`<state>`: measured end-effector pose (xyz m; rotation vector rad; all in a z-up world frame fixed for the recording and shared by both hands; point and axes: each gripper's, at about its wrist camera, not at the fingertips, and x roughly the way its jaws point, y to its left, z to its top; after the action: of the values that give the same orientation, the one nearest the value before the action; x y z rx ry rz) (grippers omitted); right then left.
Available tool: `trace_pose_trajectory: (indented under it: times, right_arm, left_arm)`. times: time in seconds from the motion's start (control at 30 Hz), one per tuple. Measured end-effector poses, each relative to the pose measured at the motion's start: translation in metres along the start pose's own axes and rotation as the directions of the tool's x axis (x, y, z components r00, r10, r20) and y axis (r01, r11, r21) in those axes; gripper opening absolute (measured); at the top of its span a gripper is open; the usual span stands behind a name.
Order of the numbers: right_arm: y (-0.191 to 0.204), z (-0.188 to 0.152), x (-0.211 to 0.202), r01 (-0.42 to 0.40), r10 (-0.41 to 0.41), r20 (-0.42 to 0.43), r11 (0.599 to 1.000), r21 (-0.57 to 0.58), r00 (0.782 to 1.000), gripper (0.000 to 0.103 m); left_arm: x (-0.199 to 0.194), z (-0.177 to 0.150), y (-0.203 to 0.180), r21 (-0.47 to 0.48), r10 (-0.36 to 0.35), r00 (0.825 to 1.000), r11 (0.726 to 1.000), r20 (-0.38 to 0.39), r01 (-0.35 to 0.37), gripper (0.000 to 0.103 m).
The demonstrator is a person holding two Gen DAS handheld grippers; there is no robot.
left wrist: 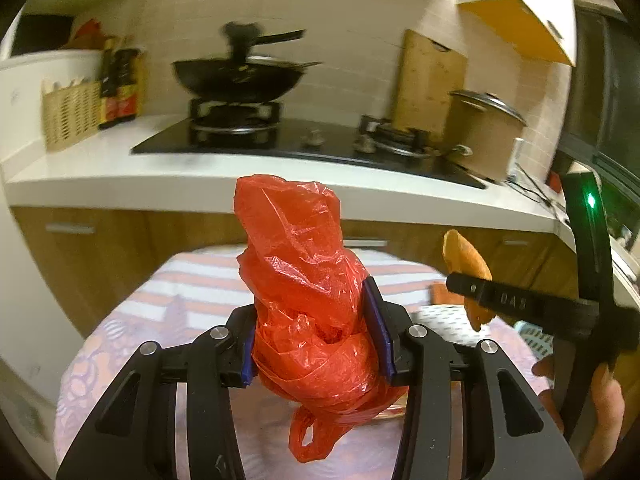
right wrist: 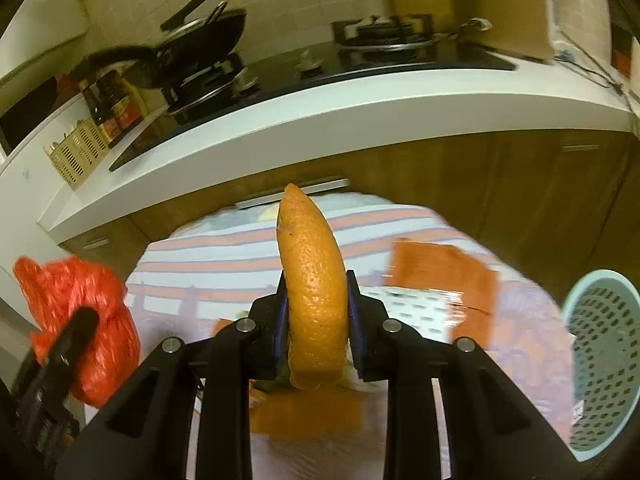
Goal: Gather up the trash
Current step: 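Grasp the red plastic bag with the left tool while the right tool grasps the orange peel, then carry the bag and peel over the basket and open both tools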
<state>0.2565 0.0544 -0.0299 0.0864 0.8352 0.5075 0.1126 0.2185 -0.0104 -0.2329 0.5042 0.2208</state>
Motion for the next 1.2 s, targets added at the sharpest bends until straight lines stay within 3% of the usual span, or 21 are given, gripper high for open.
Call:
trace_pose_trajectory:
  times: [0.17,0.4,0.63,0.87,1.03,1.1,1.2]
  right_arm:
    - [-0.039,-0.007,-0.031,0.050,-0.050,0.050,0.999,0.009,0.997,0.022]
    - [-0.099,-0.020,-0.070,0.151,-0.154,0.095,0.988,0.044,0.983,0.022]
    - [-0.171,-0.040,-0.090,0.209,-0.222,0.084,0.968,0.142,0.971,0.022]
    - [-0.231,-0.062,-0.097,0.250,-0.266,0.050,0.943,0.219,0.963,0.022]
    - [-0.267,-0.080,-0.088,0.285,-0.290,-0.021,0.920,0.271,0.957,0.022]
    - [-0.283,-0.089,-0.077,0.332,-0.322,-0.084,0.899,0.286,0.943,0.022]
    - [-0.299,-0.099,-0.065,0.327,-0.298,-0.137,0.890,0.318,0.945,0.022]
  left_arm:
    - [0.007,0.003,-0.039,0.030,-0.085,0.996,0.996,-0.024,0.086,0.042]
    - [0.034,-0.007,-0.107,0.069,-0.222,0.968,0.970,-0.120,0.231,0.042]
    - [0.064,-0.028,-0.192,0.107,-0.337,0.915,0.924,-0.222,0.366,0.042]
    - [0.084,-0.048,-0.259,0.153,-0.390,0.872,0.882,-0.295,0.446,0.042]
    - [0.104,-0.067,-0.299,0.161,-0.417,0.833,0.852,-0.363,0.497,0.043]
    - [0.112,-0.074,-0.311,0.161,-0.434,0.812,0.836,-0.390,0.524,0.043]
    - [0.126,-0.087,-0.327,0.161,-0.437,0.788,0.823,-0.434,0.545,0.043]
